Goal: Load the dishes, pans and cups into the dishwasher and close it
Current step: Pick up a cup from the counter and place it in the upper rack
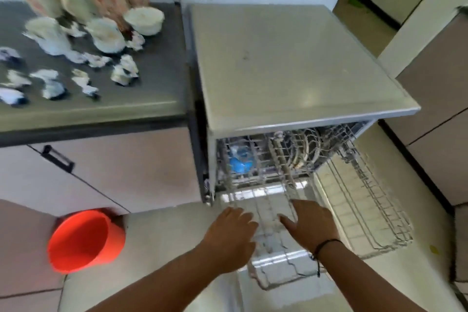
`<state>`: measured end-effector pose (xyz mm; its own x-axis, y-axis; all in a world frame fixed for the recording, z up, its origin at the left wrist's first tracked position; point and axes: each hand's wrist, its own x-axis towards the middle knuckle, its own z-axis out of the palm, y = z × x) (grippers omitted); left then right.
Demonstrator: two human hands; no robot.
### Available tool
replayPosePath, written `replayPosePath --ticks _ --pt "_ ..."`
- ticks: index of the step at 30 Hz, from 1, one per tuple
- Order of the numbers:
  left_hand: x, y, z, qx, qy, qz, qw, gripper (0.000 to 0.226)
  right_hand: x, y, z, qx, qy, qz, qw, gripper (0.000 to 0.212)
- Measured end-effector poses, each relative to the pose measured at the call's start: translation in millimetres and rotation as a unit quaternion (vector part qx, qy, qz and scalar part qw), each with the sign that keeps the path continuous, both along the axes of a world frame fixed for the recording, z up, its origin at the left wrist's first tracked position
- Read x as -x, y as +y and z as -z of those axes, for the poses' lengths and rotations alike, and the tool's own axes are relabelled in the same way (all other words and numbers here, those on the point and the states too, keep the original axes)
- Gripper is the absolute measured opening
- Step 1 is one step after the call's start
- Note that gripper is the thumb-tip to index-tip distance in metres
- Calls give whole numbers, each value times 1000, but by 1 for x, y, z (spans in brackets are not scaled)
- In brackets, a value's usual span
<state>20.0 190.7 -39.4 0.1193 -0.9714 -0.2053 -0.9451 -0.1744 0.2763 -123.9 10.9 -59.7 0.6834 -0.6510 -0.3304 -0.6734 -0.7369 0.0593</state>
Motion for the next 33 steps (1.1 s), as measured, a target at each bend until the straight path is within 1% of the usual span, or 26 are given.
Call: replayPosePath --ticks 1,2,4,5,6,8,10,13,17,21,24,26,29,33 --pt "-18 13 -13 21 -8 -1 1000 47 -20 13 -12 13 -50 9 999 67" --pt "-41 29 -29 44 -18 -6 999 47 -45 29 -25 25 -123 7 992 65" --pt "-82 58 -54 82 -31 -40 995 46 -92 56 -50 39 -285 -21 958 57" --pt "-102 71 -68 94 -28 -69 993 45 -115 69 -65 41 -342 -43 938 52" --pt "-117 81 -81 109 -31 -98 989 45 -135 80 -79 46 -376 -70 923 48" --pt "-150 103 -104 131 -29 -151 979 44 -178 100 -103 61 -411 -122 901 41" --pt "-182 120 -116 129 -18 -187 974 47 -218 115 -119 67 -422 -150 891 40" --pt "-224 143 -131 144 -32 -231 962 51 -269 128 -132 61 -430 -148 888 45" --pt "-264 169 -154 152 -51 -253 954 50 -320 134 -146 35 -411 -140 900 53" --pt "-299 180 -163 147 -46 -294 943 51 -360 132 -156 22 -417 -130 899 61" --pt "-329 174 -164 133 -51 -311 940 51 -395 112 -159 -19 -428 -123 895 56" --pt "-348 165 -163 132 -63 -319 936 49 -420 94 -160 -46 -423 -115 897 58" --pt "-376 138 -165 125 -68 -333 932 47 -459 61 -162 -80 -421 -95 899 64" --pt "-402 97 -162 81 -72 -339 935 51 -500 23 -162 -150 -427 -53 890 80"
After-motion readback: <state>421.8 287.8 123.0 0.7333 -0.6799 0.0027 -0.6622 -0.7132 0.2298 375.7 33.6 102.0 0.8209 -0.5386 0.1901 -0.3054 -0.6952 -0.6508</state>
